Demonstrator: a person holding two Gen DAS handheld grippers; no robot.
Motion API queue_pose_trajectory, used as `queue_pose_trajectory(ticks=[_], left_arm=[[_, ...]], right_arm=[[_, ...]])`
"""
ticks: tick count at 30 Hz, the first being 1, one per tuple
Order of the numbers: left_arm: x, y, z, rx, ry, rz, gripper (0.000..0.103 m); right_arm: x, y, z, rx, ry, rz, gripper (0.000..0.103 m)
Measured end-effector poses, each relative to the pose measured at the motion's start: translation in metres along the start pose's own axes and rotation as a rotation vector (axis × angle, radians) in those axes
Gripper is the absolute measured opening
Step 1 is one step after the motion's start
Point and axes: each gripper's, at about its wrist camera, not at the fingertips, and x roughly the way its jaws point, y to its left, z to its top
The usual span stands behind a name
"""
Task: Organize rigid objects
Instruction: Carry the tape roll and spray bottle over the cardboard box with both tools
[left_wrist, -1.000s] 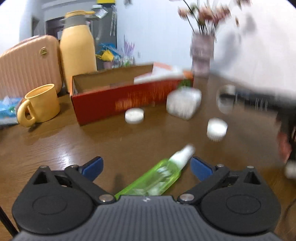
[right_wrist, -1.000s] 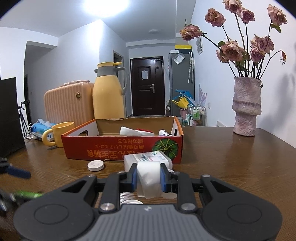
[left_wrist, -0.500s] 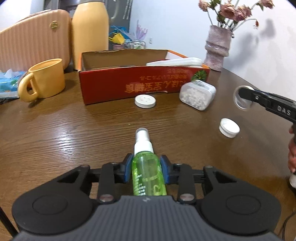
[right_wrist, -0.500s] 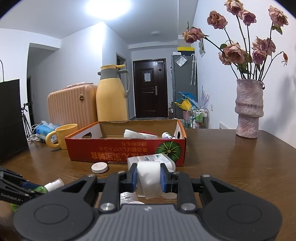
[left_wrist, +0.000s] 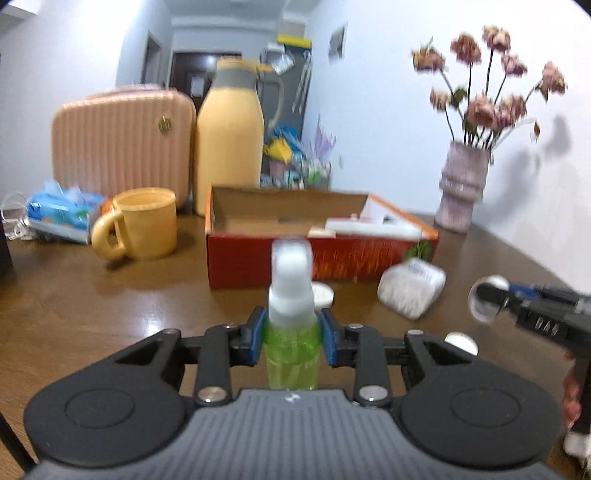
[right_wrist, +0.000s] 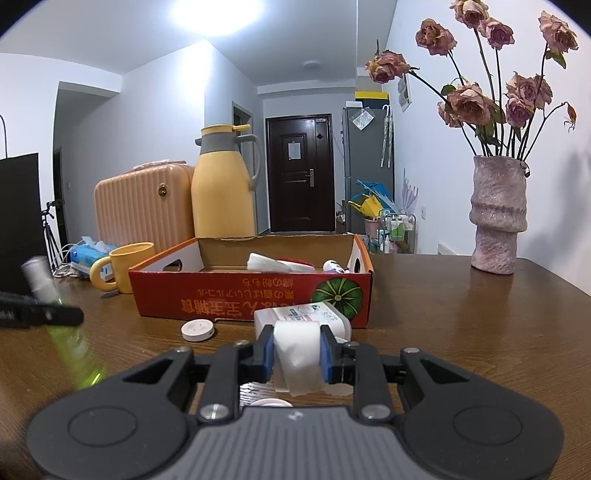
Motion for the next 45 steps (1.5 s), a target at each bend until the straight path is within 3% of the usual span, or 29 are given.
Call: queue_pose_trajectory(ticks=[8,14,30,45], left_arm=[[-0.021,-0.012,0.012,-0.029,-0.123,0.055,0.032],[-0.029,-0.014,0.022,-0.056,-0.162,0.061,0.032],[-0.036,-0.024,0.054,-0.057,-0.231,0.07,0.032],[-0.002,-0.028,0.104,-0.1,-0.269,0.036,0.032]], right_arm=[[0.0,0.0,0.0,0.0,-0.004,0.017,0.024],[-0.003,0.004,0.002,-0.005,-0.02,0.036,0.024],[-0.003,0.022,0.038,-0.016,-0.064,0.101,0.024],[0.042,0.038,0.089,-0.016,-0.111,0.101,0.024]])
